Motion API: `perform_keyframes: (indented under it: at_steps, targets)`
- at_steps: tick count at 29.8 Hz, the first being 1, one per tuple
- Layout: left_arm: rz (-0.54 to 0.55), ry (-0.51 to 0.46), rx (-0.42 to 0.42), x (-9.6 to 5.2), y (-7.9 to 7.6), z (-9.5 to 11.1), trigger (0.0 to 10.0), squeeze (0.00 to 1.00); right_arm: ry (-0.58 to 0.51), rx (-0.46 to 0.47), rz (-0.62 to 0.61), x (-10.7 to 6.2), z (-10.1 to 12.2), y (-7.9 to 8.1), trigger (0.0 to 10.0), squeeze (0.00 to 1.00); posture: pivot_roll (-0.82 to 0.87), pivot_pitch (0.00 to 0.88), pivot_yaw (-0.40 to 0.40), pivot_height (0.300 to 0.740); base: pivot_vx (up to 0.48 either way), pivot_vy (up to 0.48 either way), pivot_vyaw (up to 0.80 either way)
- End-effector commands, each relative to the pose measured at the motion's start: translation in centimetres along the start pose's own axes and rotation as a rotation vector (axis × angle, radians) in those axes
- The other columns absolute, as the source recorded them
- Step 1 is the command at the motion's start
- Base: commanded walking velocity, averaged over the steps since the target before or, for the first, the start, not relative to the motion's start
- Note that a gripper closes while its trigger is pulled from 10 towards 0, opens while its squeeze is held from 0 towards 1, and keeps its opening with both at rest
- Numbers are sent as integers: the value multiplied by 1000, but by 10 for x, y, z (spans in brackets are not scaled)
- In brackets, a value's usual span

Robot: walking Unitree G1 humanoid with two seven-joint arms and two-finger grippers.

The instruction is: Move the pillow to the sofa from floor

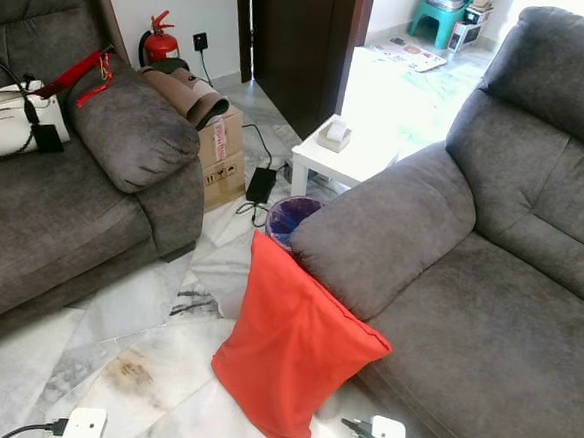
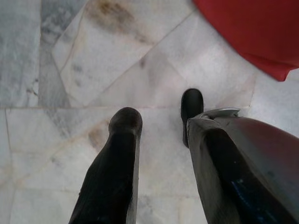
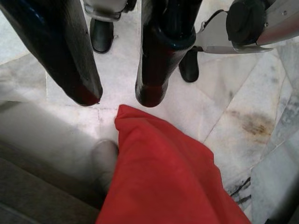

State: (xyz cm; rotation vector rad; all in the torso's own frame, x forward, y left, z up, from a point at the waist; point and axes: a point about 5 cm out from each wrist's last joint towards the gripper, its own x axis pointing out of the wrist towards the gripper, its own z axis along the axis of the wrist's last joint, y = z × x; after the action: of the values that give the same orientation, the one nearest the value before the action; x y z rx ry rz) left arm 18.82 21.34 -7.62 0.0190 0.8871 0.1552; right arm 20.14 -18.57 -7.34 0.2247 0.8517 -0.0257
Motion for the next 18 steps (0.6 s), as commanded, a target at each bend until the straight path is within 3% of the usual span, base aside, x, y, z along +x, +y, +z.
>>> perform_keyframes:
  at_steps: [1, 18]
  targets:
    - [10, 28, -17, -2, 1, -8, 10000, 0, 24, -3, -13, -2, -8, -4, 10000, 0, 115, 122, 18, 740, 300, 0, 0]
    - [11, 24, -24, -1, 1, -7, 10000, 0, 25, -3, -18, -5, -10, -12, 10000, 0, 119, 127, 14, 740, 313, 0, 0]
